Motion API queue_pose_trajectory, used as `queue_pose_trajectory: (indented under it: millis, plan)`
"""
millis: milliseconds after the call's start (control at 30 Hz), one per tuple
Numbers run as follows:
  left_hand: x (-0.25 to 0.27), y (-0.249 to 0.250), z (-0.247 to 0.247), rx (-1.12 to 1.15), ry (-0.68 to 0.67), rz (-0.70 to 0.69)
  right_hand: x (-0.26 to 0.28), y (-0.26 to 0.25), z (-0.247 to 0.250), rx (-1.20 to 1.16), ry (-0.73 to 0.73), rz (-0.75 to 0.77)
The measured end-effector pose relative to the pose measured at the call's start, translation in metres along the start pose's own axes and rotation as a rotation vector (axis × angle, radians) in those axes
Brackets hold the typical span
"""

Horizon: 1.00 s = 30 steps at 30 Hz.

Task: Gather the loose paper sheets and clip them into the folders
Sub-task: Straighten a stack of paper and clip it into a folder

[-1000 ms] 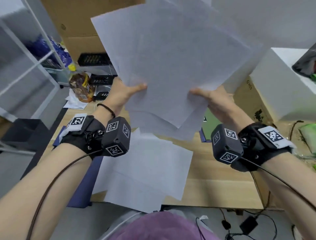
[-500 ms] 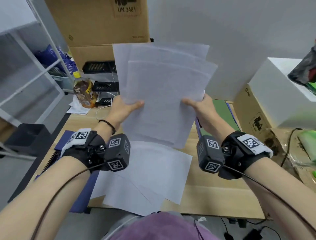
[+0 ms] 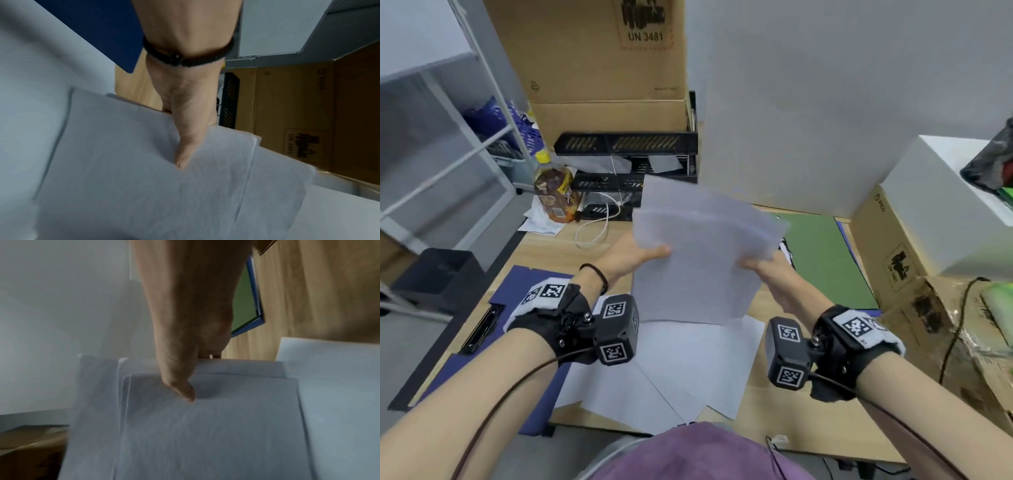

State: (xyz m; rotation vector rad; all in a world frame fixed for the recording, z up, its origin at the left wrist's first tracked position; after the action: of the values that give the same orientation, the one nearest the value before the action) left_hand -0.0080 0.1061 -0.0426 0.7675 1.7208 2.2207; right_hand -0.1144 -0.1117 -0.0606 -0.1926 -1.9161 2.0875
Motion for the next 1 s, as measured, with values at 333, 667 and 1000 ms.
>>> queue_pose_trajectory:
  millis: [333,667,1000]
  plan:
    - [0.013,0.013,0.007,0.151,0.078,-0.035,-0.005,-0.012,-0.002,-0.035,-0.042,0.06]
    - [0.016,-0.021,-0.01,0.078,0.102,0.056,0.001,0.023,-0.002,0.015,-0.059,-0.044]
    - [0.011,-0.071,0.043,0.062,0.196,0.188,-0.002,0.013,0.041,0.045,0.402,0.013]
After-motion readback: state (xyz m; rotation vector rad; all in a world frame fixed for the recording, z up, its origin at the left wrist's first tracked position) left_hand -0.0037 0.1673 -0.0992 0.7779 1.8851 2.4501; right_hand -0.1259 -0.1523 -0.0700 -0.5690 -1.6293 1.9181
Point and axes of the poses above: each hand's wrist, its own x-axis away from the middle knuckle, its own z-axis out of the back of the hand, y = z × x, the point moved 10 cm from there along -x, towards the middle knuckle, and after that the axes turned 7 degrees about z, right-handed, at the moved point
